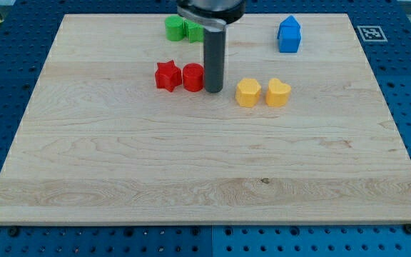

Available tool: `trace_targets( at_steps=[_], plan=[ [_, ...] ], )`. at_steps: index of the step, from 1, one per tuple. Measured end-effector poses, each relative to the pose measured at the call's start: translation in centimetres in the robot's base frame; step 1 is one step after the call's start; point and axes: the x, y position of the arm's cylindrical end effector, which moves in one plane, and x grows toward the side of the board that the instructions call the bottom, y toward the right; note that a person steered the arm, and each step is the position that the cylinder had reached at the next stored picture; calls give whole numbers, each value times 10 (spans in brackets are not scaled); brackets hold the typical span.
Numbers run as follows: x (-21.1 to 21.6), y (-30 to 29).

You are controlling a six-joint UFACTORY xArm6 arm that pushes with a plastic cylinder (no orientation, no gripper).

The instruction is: Push the red circle up and down a bit

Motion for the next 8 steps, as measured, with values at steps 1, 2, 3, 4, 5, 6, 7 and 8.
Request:
trace_targets(
  at_steps=[1, 2, 3, 4, 5, 6, 7, 8],
  plan=[
    [-31, 19],
    [-57, -2],
    [-57, -37],
    [-57, -37],
    [-53, -37],
    [-41, -38],
    [-31, -38],
    [-31, -42]
  ],
)
